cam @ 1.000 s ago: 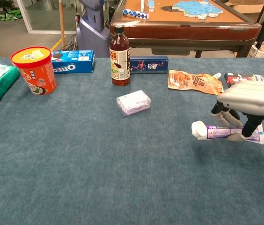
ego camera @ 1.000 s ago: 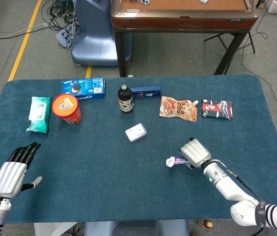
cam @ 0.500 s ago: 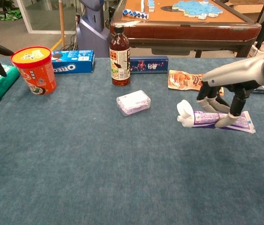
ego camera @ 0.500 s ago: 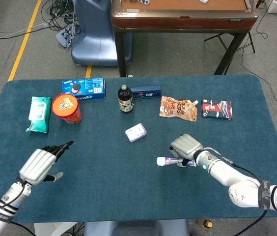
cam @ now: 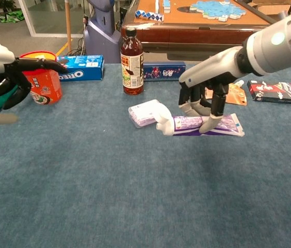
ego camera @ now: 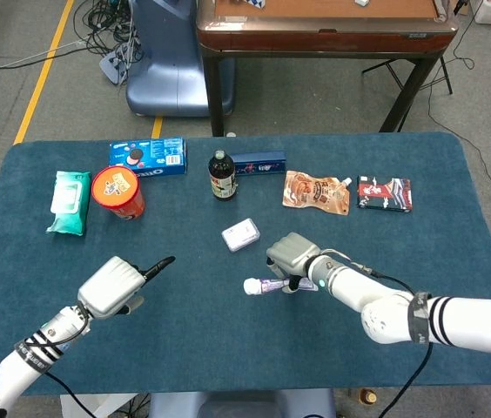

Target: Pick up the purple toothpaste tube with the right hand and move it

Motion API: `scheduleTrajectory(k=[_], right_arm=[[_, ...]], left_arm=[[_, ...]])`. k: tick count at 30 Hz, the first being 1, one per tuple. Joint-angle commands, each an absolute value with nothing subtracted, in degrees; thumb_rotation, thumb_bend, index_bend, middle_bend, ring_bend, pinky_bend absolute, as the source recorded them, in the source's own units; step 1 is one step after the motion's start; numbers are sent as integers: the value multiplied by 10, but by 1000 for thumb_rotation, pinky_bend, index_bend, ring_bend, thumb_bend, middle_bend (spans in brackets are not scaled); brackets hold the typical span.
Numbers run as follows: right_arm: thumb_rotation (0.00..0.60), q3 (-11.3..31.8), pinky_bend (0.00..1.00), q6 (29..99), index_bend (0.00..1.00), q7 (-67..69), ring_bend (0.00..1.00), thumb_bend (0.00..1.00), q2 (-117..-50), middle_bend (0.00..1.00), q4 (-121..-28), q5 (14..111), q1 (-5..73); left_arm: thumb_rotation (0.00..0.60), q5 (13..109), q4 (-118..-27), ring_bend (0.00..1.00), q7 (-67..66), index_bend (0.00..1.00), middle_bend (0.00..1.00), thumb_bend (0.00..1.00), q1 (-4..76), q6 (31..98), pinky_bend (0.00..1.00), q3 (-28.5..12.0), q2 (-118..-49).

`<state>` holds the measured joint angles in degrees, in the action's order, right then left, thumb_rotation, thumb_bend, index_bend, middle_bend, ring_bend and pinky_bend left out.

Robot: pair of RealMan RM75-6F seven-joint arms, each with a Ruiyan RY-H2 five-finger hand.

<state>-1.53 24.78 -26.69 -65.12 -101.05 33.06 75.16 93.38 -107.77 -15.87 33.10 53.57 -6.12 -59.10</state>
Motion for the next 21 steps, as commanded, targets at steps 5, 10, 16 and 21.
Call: scheduleTrajectory(k=[5, 10, 16, 21], right_arm=[[600, -54, 323, 259, 865, -259, 609, 821, -698, 746, -976, 263, 830], [600, -67, 323, 269, 866, -253, 611, 822, -718, 747, -963, 241, 864], [600, -77, 327, 285, 868, -246, 618, 823, -732, 749, -961, 229, 889], [600, -85, 327, 296, 869, -241, 622, 822, -738, 749, -966, 229, 898]], left_arm=[[600, 939, -1090, 750, -192, 43, 721, 312, 370, 502, 770, -64, -613], [600, 939, -1085, 753, -195, 43, 726, 313, 400, 471, 771, -61, -634], [600, 931, -1068, 755, -199, 43, 729, 313, 430, 442, 771, -57, -664], [600, 923, -1059, 756, -200, 43, 733, 313, 442, 440, 772, -57, -678]])
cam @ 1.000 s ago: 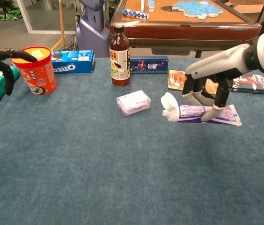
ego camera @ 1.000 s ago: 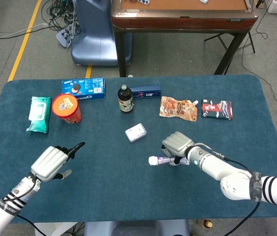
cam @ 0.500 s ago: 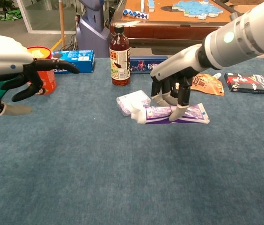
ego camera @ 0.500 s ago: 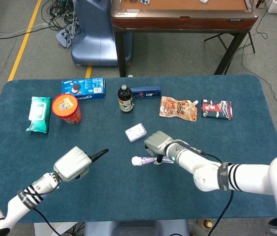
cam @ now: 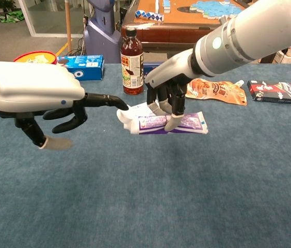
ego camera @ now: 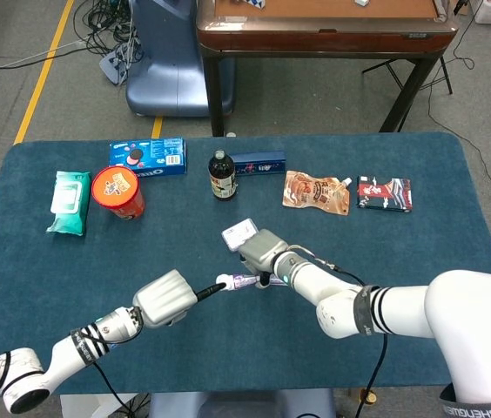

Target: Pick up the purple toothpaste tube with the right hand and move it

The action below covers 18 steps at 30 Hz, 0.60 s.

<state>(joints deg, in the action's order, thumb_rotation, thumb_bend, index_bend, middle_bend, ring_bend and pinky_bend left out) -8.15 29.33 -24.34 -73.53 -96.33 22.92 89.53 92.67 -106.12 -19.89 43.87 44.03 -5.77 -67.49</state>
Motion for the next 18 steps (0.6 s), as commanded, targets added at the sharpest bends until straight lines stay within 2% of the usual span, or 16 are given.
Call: scheduleTrajectory(k=[1, 18], right_arm=[[600, -85, 327, 297, 869, -239, 623, 822, -738, 749, -966, 229, 899], [600, -77, 331, 309, 888, -192, 643, 823, -725, 763, -967, 282, 867]], left_arm=[[600, 920, -1058, 756, -200, 43, 733, 314, 443, 440, 772, -57, -679], [600, 885, -1051, 757, -222, 43, 736, 313, 445, 451, 772, -35, -669]])
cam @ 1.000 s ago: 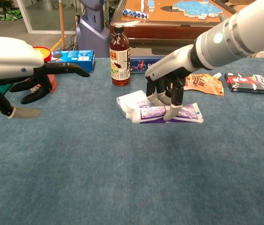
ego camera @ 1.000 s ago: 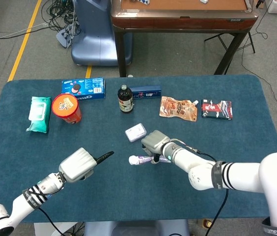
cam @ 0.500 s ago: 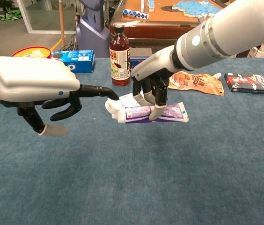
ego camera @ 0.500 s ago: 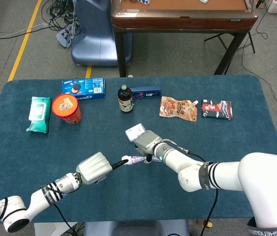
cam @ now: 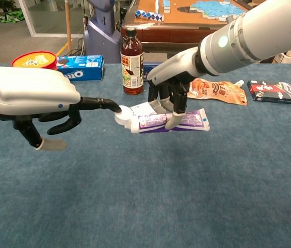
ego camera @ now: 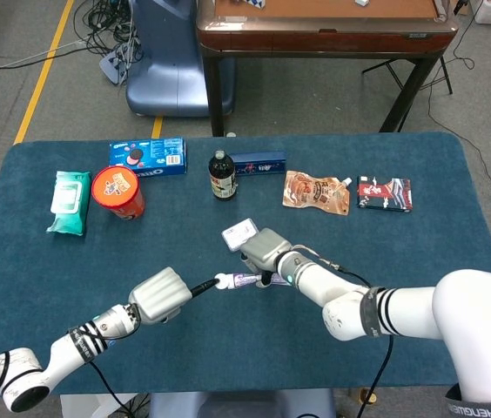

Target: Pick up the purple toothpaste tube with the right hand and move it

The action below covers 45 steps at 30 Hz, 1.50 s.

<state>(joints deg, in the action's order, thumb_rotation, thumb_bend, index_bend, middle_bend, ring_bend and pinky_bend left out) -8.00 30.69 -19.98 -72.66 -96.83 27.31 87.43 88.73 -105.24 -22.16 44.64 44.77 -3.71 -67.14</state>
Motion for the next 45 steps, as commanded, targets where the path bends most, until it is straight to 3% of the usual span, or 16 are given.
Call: scheduleTrajectory(k=[1, 22, 45], right_arm=[[600, -75, 333, 309, 889, -189, 644, 823, -725, 763, -966, 286, 864], [600, -16, 348, 318, 901, -122, 672, 823, -719, 772, -963, 369, 806], [600, 7, 348, 306, 910, -86, 692, 823, -697, 779, -967, 414, 764]], left_arm=[[600, 884, -1051, 757, -222, 43, 736, 314, 445, 452, 772, -34, -668], [600, 857, -1054, 732, -236, 43, 717, 313, 446, 474, 773, -28, -681], [600, 828, -1062, 717, -251, 41, 711, 314, 441, 489, 773, -21, -670]])
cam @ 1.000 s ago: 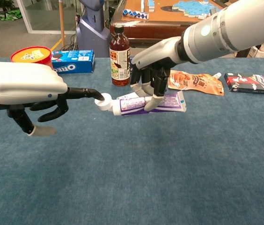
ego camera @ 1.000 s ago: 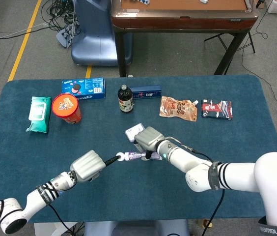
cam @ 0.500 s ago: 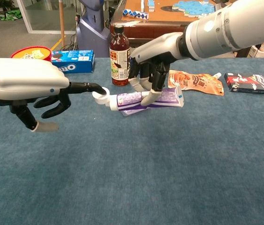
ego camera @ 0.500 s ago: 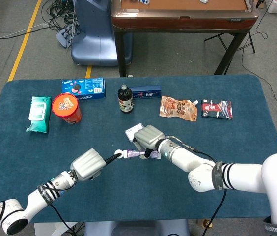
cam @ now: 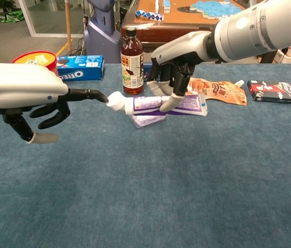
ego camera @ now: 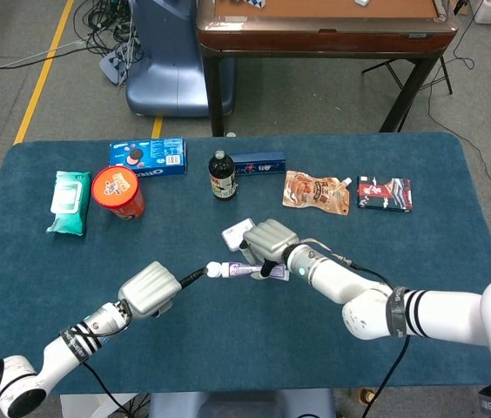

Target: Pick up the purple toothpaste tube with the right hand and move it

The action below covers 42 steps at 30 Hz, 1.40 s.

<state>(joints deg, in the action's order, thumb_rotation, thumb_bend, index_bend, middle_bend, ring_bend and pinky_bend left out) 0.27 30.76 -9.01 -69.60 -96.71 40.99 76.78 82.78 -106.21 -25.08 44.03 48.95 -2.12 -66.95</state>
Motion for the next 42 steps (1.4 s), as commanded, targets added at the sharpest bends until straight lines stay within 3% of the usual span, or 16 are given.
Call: scheduleTrajectory(k=[1, 9, 14, 18, 20, 24, 28, 34, 37, 42], right_arm=[[600, 10, 348, 306, 910, -83, 693, 823, -697, 779, -966, 418, 762], [600, 13, 348, 310, 910, -86, 698, 823, -701, 779, -966, 426, 757], [600, 12, 348, 316, 910, -82, 701, 823, -701, 780, -967, 430, 746], [600, 20, 355, 321, 910, -67, 701, 823, -697, 780, -969, 443, 729], [600, 28, 368, 323, 910, -52, 701, 823, -697, 780, -972, 452, 718], [600, 41, 407, 327, 910, -29, 701, 823, -701, 780, -971, 475, 698], [600, 53, 487, 335, 910, -4, 702, 821, -712, 781, -974, 502, 674], [600, 66, 649, 370, 913, 33, 714, 807, -736, 783, -983, 544, 631], [600, 67, 701, 389, 914, 47, 721, 799, -755, 783, -984, 564, 610], [600, 73, 790, 427, 924, 80, 750, 799, -792, 792, -982, 599, 573]], left_arm=[[600, 827, -1062, 717, -252, 41, 711, 314, 442, 489, 773, -21, -671], [600, 828, -1062, 708, -250, 40, 704, 313, 444, 495, 773, -23, -677], [600, 821, -1067, 637, -251, 36, 651, 313, 429, 522, 773, -24, -668], [600, 794, -1080, 514, -218, 18, 491, 313, 409, 547, 738, -31, -651], [600, 776, -1091, 416, -187, 5, 381, 312, 398, 556, 645, -36, -643], [591, 756, -1103, 258, -115, 0, 250, 277, 380, 573, 507, -47, -634], [435, 736, -1108, 173, -27, 0, 161, 247, 365, 573, 413, -59, -624], [202, 733, -1095, 142, 76, 0, 127, 213, 346, 583, 358, -74, -620], [118, 733, -1094, 133, 125, 0, 122, 199, 338, 586, 330, -82, -614], [59, 740, -1090, 131, 174, 0, 116, 194, 328, 594, 321, -93, -606]])
